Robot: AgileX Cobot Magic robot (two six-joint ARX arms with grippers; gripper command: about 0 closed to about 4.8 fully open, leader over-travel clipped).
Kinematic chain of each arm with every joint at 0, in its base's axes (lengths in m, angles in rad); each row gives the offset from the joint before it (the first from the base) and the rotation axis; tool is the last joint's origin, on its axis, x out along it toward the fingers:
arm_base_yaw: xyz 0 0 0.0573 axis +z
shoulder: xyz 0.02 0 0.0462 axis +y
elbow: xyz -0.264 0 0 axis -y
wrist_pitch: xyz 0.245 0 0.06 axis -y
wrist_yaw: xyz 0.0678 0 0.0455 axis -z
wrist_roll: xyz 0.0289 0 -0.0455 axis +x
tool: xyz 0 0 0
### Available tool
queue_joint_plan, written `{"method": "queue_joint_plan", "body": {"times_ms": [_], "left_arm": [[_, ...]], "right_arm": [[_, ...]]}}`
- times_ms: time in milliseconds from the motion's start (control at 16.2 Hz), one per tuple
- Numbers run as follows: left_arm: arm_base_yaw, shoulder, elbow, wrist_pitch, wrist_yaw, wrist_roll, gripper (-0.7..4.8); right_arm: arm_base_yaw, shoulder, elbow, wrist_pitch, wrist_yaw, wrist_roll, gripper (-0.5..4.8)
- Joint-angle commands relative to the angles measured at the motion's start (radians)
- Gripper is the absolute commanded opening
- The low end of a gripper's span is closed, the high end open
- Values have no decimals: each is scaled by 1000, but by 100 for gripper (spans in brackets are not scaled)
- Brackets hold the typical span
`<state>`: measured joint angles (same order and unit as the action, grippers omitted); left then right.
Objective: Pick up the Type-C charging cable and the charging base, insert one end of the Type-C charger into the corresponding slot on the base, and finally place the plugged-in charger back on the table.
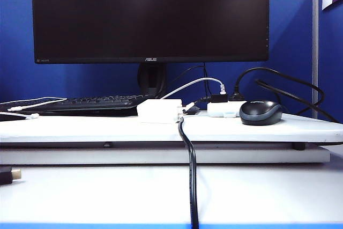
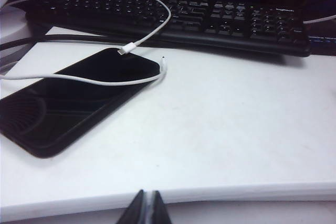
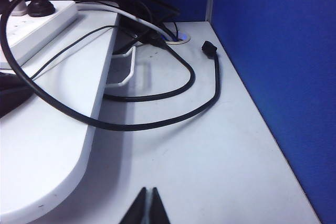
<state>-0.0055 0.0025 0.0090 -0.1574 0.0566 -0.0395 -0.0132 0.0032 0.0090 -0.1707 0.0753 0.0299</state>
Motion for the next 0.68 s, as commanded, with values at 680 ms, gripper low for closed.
{"method": "queue_joint_plan", "body": {"times_ms": [680], "left_arm": [[0, -1, 123, 2, -45, -96, -6]], "right_arm": [[2, 4, 174, 18, 2, 79, -1]]}}
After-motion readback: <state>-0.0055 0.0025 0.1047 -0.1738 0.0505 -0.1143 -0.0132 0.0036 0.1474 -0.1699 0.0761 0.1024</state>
